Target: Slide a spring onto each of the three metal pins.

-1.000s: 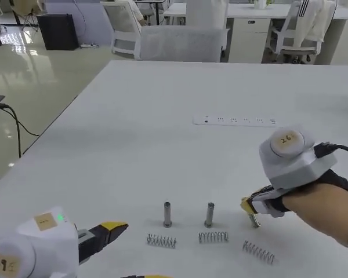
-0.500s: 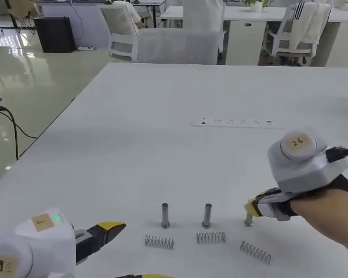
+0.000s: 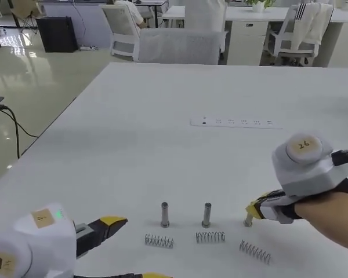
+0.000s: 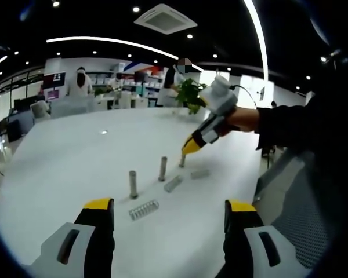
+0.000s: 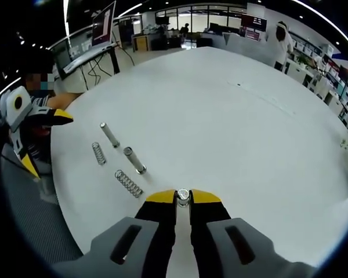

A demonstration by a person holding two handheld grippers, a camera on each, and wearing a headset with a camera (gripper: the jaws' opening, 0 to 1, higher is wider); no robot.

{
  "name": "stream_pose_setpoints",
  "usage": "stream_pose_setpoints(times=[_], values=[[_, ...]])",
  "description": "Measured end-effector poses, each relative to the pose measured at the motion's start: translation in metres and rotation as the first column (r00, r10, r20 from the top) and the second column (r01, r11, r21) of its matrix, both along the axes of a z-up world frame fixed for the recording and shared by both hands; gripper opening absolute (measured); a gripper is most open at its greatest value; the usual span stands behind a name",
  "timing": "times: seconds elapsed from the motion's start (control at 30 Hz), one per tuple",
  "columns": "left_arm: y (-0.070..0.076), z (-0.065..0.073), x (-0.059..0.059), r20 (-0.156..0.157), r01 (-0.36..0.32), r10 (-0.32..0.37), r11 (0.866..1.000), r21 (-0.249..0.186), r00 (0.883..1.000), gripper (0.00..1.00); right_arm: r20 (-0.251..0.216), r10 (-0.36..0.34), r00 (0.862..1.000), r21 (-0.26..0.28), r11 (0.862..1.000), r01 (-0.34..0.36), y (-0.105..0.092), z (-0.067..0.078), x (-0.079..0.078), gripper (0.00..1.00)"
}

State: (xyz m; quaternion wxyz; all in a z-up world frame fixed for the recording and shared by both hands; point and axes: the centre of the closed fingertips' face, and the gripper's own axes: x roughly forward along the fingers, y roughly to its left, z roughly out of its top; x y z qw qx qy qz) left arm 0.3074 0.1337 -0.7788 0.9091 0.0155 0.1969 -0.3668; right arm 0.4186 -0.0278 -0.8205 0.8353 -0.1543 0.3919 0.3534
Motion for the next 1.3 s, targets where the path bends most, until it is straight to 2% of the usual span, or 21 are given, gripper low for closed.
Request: stream_pose_setpoints(times=[0.2, 0.53, 0.9, 1.13, 1.3], values=[[0.004, 0.004, 0.003, 0.006, -0.014, 0.014, 1.000, 0.000, 1.000, 0.74, 0.003, 0.002, 1.000, 0.009, 1.000, -0.002, 0.000, 0.000, 0.001, 0.05], [0.001, 0.014, 0.010, 0.027, -0.028, 0.028, 0.999, -0.020, 0.999, 0.73, 0.016, 0.020, 1.000, 0.014, 1.000, -0.020, 0.002, 0.001, 0.001, 0.07], [-0.001, 0.011, 0.008, 0.023, -0.024, 0.025, 1.000, -0.011, 0.999, 0.73, 0.031, 0.014, 0.999, 0.022, 1.000, -0.014, -0.005, 0.008, -0.002, 0.13], [-0.002, 0.012, 0.007, 0.024, -0.019, 0.019, 1.000, -0.016, 1.000, 0.73, 0.021, 0.014, 1.000, 0.020, 1.000, -0.015, -0.016, 0.009, -0.014, 0.15], [-0.004, 0.012, 0.007, 0.025, -0.013, 0.013, 1.000, -0.019, 1.000, 0.72, -0.010, 0.065, 0.998, 0.027, 0.998, -0.064, -0.014, 0.006, -0.032, 0.16]])
